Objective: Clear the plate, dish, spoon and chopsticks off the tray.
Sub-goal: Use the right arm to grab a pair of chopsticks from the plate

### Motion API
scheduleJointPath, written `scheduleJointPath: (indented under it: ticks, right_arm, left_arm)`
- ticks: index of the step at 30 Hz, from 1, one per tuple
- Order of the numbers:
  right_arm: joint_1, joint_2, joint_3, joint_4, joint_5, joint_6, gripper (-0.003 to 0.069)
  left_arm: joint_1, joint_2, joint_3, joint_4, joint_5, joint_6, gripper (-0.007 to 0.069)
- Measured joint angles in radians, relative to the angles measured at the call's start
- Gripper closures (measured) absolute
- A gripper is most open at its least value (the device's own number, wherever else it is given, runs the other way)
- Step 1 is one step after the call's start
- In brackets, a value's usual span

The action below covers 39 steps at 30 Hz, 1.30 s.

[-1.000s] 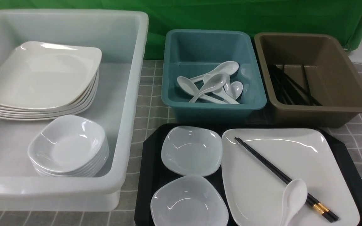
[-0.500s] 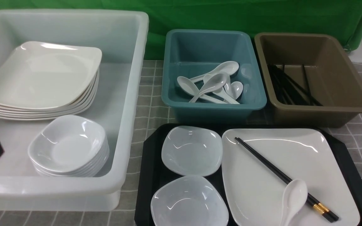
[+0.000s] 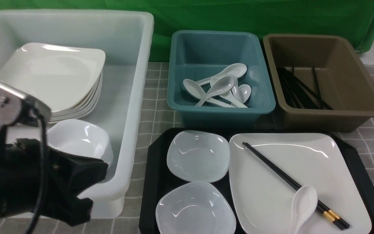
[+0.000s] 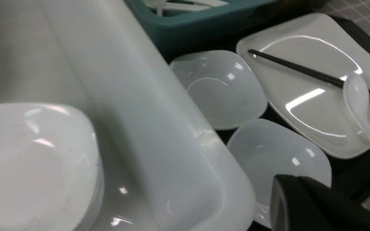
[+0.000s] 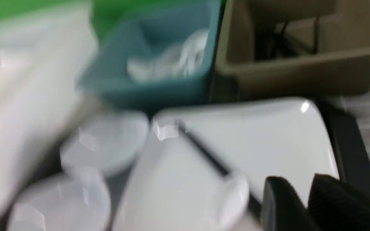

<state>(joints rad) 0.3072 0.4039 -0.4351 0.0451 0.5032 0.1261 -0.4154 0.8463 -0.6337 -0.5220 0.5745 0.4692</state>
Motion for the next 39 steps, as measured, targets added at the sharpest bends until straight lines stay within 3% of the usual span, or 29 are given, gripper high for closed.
scheduleJointPath:
  ticks: [4, 8, 13, 22, 39]
  right_arm:
    - [0.076, 0.374, -0.258, -0.036, 0.323, -0.198, 0.0482]
    - [0.075, 0.608, -0.361, -0.045, 0.389, -0.299, 0.0431]
    - [0.005, 0.89, -0.415, -0.034, 0.382, -0.338, 0.0334]
    - [-0.064, 1.15, -0.459, 0.068, 0.292, -0.457, 0.0244]
    - [-0.066, 1.256, -0.46, 0.046, 0.169, -0.537, 0.0248]
  left_arm:
    - [-0.095, 0.042, -0.016, 0.01, -0.036, 0.004, 0.0619]
    - [-0.123, 0.005, -0.021, 0.011, -0.053, 0.004, 0.0619]
    - [-0.125, -0.102, -0.022, 0.011, -0.054, 0.003, 0.0619]
    - [-0.125, -0.244, -0.008, 0.007, -0.052, -0.009, 0.0619]
    - [-0.125, -0.263, -0.007, 0.006, -0.029, -0.012, 0.0619]
